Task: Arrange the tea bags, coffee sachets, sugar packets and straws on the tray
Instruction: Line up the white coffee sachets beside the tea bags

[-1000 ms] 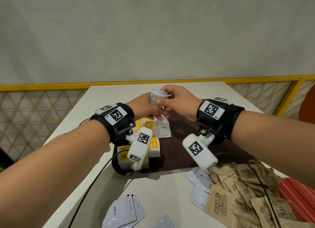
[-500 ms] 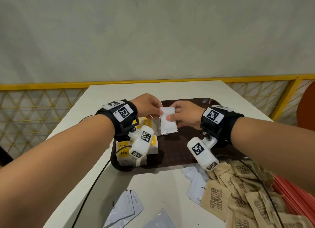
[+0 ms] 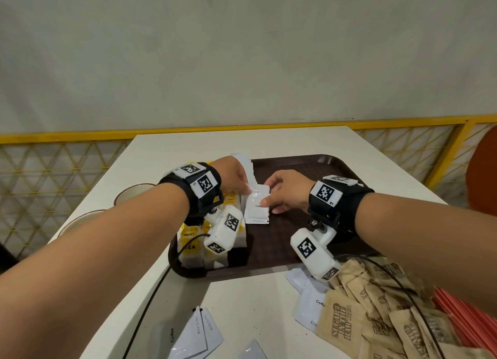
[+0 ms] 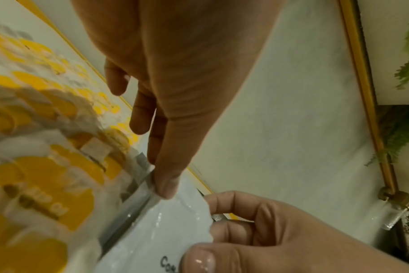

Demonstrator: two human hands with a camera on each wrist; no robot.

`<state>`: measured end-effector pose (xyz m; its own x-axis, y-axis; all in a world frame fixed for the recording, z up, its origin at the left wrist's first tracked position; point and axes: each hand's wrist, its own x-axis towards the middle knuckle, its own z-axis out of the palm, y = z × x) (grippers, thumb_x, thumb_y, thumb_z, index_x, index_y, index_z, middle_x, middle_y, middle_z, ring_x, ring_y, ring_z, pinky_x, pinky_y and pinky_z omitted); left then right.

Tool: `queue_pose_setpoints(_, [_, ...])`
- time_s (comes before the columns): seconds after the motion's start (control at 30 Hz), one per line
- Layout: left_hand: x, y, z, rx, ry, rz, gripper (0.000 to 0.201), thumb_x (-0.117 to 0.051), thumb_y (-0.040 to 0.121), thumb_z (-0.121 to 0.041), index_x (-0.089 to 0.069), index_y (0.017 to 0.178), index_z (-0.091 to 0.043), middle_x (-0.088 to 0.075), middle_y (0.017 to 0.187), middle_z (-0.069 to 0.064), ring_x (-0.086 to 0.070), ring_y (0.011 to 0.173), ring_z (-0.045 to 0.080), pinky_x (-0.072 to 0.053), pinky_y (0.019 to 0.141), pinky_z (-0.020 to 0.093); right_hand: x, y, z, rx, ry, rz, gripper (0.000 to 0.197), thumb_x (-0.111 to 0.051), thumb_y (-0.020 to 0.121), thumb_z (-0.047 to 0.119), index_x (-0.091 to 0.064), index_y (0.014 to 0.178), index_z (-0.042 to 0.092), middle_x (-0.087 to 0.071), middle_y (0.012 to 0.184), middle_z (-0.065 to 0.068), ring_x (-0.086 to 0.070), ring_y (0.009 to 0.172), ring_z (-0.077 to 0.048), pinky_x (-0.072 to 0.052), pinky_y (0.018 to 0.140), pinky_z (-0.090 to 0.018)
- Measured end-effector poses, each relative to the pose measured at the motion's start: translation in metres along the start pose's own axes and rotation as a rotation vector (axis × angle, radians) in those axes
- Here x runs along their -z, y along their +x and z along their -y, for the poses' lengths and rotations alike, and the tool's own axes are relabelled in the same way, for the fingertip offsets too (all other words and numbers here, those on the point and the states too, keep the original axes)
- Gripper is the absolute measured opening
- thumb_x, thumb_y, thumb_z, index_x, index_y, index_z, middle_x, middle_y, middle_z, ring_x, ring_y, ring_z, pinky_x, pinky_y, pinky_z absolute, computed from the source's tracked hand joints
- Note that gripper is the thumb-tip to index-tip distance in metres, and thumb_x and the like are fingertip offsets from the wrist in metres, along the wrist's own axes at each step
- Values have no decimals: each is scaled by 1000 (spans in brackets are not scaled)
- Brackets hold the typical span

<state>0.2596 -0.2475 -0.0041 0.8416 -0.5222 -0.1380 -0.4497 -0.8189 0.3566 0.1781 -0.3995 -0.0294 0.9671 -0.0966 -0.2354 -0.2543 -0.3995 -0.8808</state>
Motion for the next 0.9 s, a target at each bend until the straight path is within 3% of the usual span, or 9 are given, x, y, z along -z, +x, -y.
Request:
queue_pose_setpoints(0.13, [2, 1, 0, -13, 54, -19, 19, -69, 85, -27, -74, 97, -13, -70, 101, -1, -61, 89, 14, -49, 84, 27, 4, 0, -1, -16, -13, -13, 25, -69, 82, -5, -55, 95, 10, -66, 95, -19, -64, 72, -20, -58, 69, -31])
queue_pose_setpoints(0.27, [0, 2, 1, 7, 89, -44, 19, -68, 85, -27, -74, 96, -12, -71, 102, 2, -64, 95, 20, -52, 88, 33, 8, -4, 1, -45, -55, 56, 17, -67, 85, -4, -58, 92, 8, -64, 80, -13, -61, 64, -15, -58, 69, -30])
queue_pose_setpoints(0.43, [3, 1, -1, 2, 8, -90, 12, -70, 84, -25, -73, 89, -14, -69, 91, -1, -61, 87, 16, -48, 77, 26, 1, -6, 2, -43, -119, 72, 16, -67, 84, -4, -60, 87, 9, -63, 75, -9, -60, 64, -14, -57, 72, -31])
queue_pose_setpoints(0.53, [5, -2, -3, 2, 3, -67, 15, -71, 83, -33, -70, 79, -18, -65, 82, -4, -58, 80, 13, -45, 74, 26, -2, -6, 3, -34, -144, 48, 17, -68, 84, -3, -59, 86, 10, -62, 72, -8, -60, 63, -13, -57, 70, -30])
queue_pose_setpoints(0.7, [-1, -8, -10, -14, 136, 19, 23, -69, 85, -29, -73, 97, -9, -68, 93, 1, -58, 83, 14, -47, 77, 26, -6, -9, 5, -28, -128, 33, 19, -67, 84, -5, -57, 87, 11, -62, 72, -9, -60, 63, -15, -57, 75, -33])
queue_pose_setpoints(0.9, [-3, -11, -16, -13, 182, 21, 23, -67, 86, -25, -72, 101, -7, -70, 103, 5, -64, 96, 20, -52, 84, 30, -5, -15, 5, -54, -123, 42, 27, -68, 83, -6, -52, 90, 14, -64, 74, -12, -62, 63, -17, -57, 73, -34])
